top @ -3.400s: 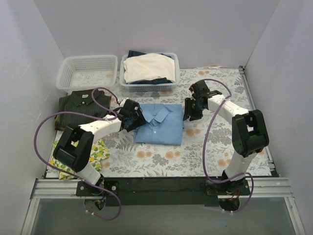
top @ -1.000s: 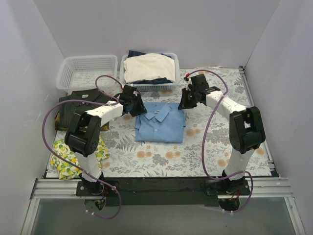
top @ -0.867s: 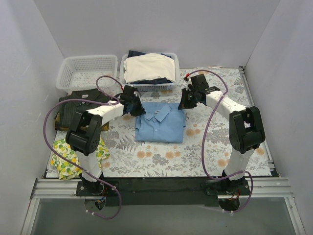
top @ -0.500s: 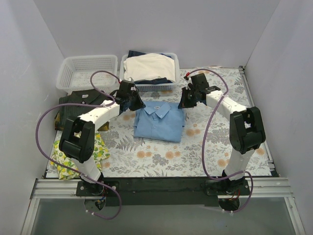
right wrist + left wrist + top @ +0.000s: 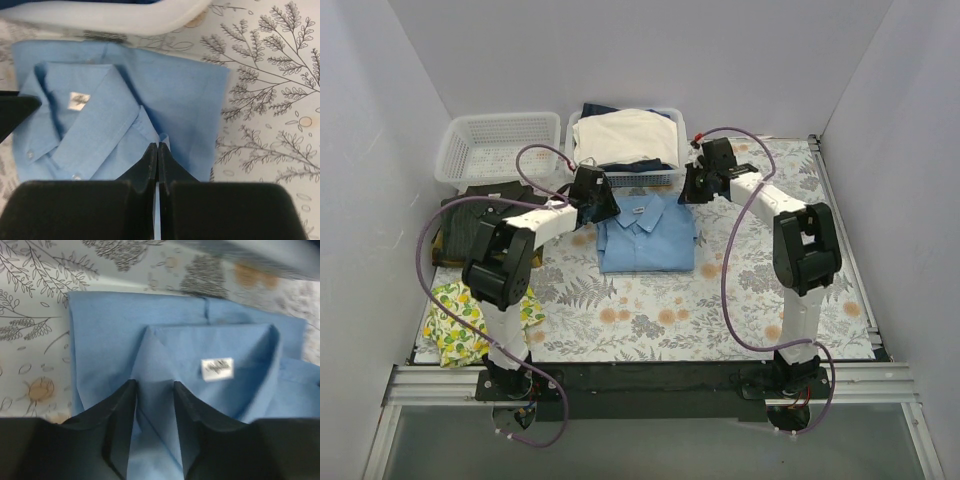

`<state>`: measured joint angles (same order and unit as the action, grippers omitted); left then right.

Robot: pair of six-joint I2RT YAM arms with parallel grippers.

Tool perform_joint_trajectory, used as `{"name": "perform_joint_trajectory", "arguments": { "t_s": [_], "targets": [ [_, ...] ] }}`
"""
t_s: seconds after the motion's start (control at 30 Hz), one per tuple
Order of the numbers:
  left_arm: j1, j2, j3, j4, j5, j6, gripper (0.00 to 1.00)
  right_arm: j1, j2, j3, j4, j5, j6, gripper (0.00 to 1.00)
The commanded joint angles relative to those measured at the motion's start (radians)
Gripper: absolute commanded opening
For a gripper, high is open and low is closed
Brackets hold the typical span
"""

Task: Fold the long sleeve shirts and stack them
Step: Fold the shirt, then neatly place the folded shirt to the corner

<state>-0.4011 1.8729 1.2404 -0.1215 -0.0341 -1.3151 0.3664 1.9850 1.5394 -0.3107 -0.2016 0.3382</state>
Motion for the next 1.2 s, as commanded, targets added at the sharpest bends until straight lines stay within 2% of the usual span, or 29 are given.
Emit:
{"name": "perform_joint_trajectory", "arguments": {
  "t_s": [0.0,0.07,0.13,0.23,0.4,0.47,0.57,0.67,0.83,0.87,1.03,1.17],
  "targets": [
    [0.014,0.132,0.085,0.002,-0.101,0.045,0.41,-0.012,0.118,0.079,0.012,0.053,0.028,0.01],
    [0.021,0.153,0.117,-0.018,-0.127,0.069,0.56,-0.017,0.178,0.135,-0.022,0.064,0.044,0.01],
    [0.027,0.146,0.128,-0.042,-0.139,0.091,0.59,-0.027,0.227,0.177,-0.057,0.064,0.053,0.05],
    [0.030,0.065,0.102,-0.053,-0.158,0.109,0.71,-0.041,0.253,0.252,-0.105,0.074,0.059,0.15],
    [0.033,-0.095,-0.001,-0.063,-0.132,0.163,0.86,-0.053,0.196,0.238,-0.099,0.085,0.045,0.32],
    [0.038,-0.144,-0.027,-0.078,-0.110,0.174,0.88,-0.053,0.163,0.223,-0.091,0.071,0.035,0.36],
    [0.051,-0.181,-0.091,-0.066,-0.004,0.182,0.90,-0.053,0.121,0.186,-0.085,0.051,0.030,0.39],
    [0.076,-0.192,-0.171,0.002,0.152,0.166,0.91,-0.053,0.081,0.142,-0.082,0.025,0.021,0.40],
    [0.140,-0.146,-0.286,0.229,0.420,0.093,0.95,-0.053,0.003,0.047,-0.073,-0.028,0.002,0.42],
    [0.159,-0.132,-0.295,0.243,0.437,0.083,0.98,-0.053,-0.009,0.035,-0.071,-0.035,-0.001,0.43],
    [0.185,-0.014,-0.262,0.257,0.565,0.115,0.98,-0.053,-0.089,-0.027,-0.071,-0.058,-0.018,0.43],
    [0.183,0.029,-0.240,0.211,0.547,0.140,0.98,-0.053,-0.130,-0.062,-0.070,-0.058,-0.018,0.43]
  ]
}}
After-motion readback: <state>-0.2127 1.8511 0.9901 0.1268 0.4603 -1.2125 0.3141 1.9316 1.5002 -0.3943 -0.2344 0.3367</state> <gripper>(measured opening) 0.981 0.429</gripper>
